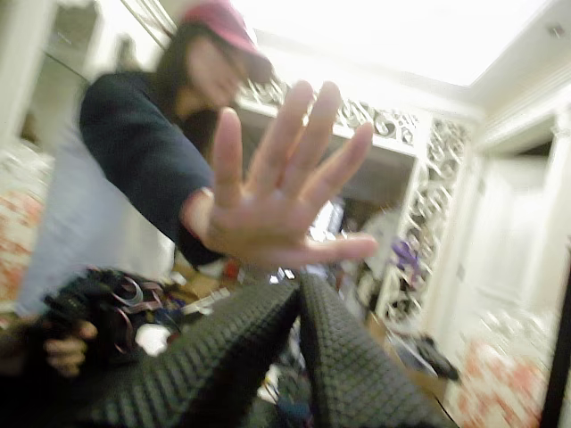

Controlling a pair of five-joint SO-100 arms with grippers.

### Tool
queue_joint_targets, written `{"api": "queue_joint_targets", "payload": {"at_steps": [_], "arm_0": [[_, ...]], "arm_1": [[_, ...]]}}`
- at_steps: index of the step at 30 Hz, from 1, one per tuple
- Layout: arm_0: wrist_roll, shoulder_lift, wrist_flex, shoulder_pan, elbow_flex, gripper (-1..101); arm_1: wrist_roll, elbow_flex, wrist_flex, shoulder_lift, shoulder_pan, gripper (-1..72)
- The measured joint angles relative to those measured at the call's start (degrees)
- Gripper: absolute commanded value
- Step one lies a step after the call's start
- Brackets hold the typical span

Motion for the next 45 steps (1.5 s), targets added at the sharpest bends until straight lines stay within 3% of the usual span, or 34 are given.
{"api": "queue_joint_targets", "payload": {"at_steps": [2, 4, 5, 6, 8, 10, 12, 13, 14, 16, 17, 18, 19, 20, 22, 26, 29, 31, 33, 35, 36, 41, 45], "arm_0": [[-0.26, 0.00, 3.69, 0.00, 0.00, 0], [-1.32, 0.00, 5.27, 0.09, 0.00, 0], [-2.37, 0.00, 5.71, 0.09, 0.00, 0], [-3.52, 0.00, 6.24, 0.09, 0.00, 0], [-4.31, 0.00, 6.77, 0.09, 0.00, 0], [-4.31, 0.00, 6.77, 0.09, 0.00, 0], [-3.08, 0.00, 6.77, 0.09, 0.00, 0], [-2.72, 0.00, 6.77, 0.09, 0.00, 0], [-2.72, 0.00, 6.77, 0.09, 0.00, 0], [-2.46, 0.00, 6.77, 0.09, 0.00, 0], [-1.76, 0.00, 6.77, 0.79, 0.00, 0], [-1.85, 0.00, 6.77, 1.05, 0.00, 0], [-1.85, 0.00, 6.77, 0.97, 0.00, 0], [-1.05, 0.00, 6.50, 0.88, 0.00, 0], [-0.79, 0.00, 5.63, 0.88, 0.00, 0], [-0.79, 0.00, 5.36, 1.05, 0.00, 0], [-0.79, 0.00, 5.36, 0.88, 0.00, 0], [0.18, 0.00, 5.36, 0.79, 0.00, 0], [0.26, 0.00, 5.36, 0.88, 0.00, 0], [0.26, 0.00, 5.36, 0.88, 0.00, 0], [0.26, 0.00, 5.36, 0.88, 0.00, 0], [0.26, 0.00, 5.36, 0.88, 0.00, 0], [0.26, 0.00, 5.36, 0.88, 0.00, 0]], "arm_1": [[5.54, 4.66, -0.62, 0.09, 0.70, -0.3], [13.45, 9.32, 0.26, -0.09, 7.21, -0.3], [14.68, 8.61, 1.93, -0.53, 10.02, -0.3], [13.18, 5.98, 3.34, -0.70, 8.79, -0.3], [0.00, -5.01, 3.96, 3.96, -10.28, -0.3], [-4.92, -3.96, 2.90, 7.03, -18.46, -0.3], [-2.81, 5.45, 1.85, 6.15, -15.91, -0.3], [6.94, 14.24, 1.85, 4.57, -5.54, -0.3], [11.95, 15.12, 2.20, 3.96, -0.35, -0.3], [7.56, 6.68, 3.34, 4.39, -1.41, -0.3], [1.67, 0.53, 4.92, 3.87, -8.79, -0.3], [0.70, -1.67, 4.92, 3.60, -12.66, -0.3], [3.87, 0.53, 4.31, 3.60, -11.25, -0.3], [12.04, 10.90, 2.20, 3.52, -3.08, -0.3], [14.94, 14.85, 2.37, 1.93, 1.41, -0.3], [3.87, -1.32, 6.94, 0.62, -9.40, -0.3], [9.32, 2.90, 3.87, 2.55, -3.25, -0.3], [17.14, 15.73, 0.62, 0.79, 3.87, -0.3], [16.26, 14.85, 1.14, 0.79, 3.87, -0.3], [7.56, 3.43, 6.15, 0.88, -4.75, -0.3], [6.06, 1.23, 6.59, 1.14, -6.15, -0.3], [15.56, 14.06, 2.29, 1.32, 1.32, -0.3], [7.03, 0.97, 6.94, 1.49, -3.69, -0.3]]}}
